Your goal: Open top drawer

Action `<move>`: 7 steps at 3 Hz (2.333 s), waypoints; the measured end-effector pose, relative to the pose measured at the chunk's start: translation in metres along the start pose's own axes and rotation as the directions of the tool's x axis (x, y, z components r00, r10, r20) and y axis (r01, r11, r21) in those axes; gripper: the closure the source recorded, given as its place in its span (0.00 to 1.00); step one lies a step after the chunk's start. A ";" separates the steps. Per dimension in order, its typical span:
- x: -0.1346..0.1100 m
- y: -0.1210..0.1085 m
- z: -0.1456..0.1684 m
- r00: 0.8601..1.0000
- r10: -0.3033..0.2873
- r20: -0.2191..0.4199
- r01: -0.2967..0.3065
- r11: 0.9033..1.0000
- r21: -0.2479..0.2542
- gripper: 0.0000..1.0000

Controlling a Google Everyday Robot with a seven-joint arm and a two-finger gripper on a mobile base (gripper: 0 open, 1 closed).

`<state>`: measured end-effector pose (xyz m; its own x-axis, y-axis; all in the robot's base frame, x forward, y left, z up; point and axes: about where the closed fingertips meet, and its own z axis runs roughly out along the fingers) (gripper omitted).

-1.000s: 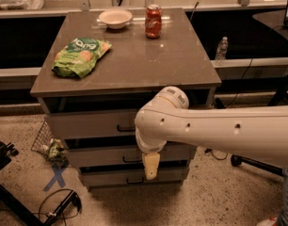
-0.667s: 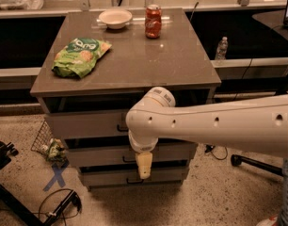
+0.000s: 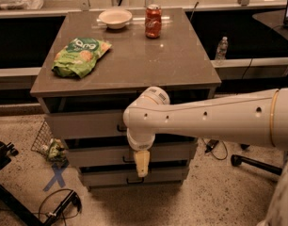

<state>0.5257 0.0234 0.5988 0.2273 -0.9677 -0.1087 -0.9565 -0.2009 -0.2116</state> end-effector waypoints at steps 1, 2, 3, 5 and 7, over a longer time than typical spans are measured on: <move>0.000 0.010 0.005 1.000 0.020 0.022 -0.019 1.000 -0.024 0.16; 0.001 0.027 0.008 0.998 0.048 0.042 -0.046 0.998 -0.050 0.40; 0.001 0.027 0.008 0.998 0.048 0.042 -0.046 0.998 -0.050 0.63; 0.001 0.028 0.008 0.998 0.048 0.042 -0.046 0.998 -0.051 1.00; 0.004 0.034 0.007 0.997 0.060 0.038 -0.058 0.997 -0.054 1.00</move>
Offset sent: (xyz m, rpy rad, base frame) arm -0.0415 -0.0094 -0.0204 0.0649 0.1011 -0.0568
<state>0.4955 0.0134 0.5842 0.1760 -0.9716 -0.1583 -0.9766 -0.1522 -0.1520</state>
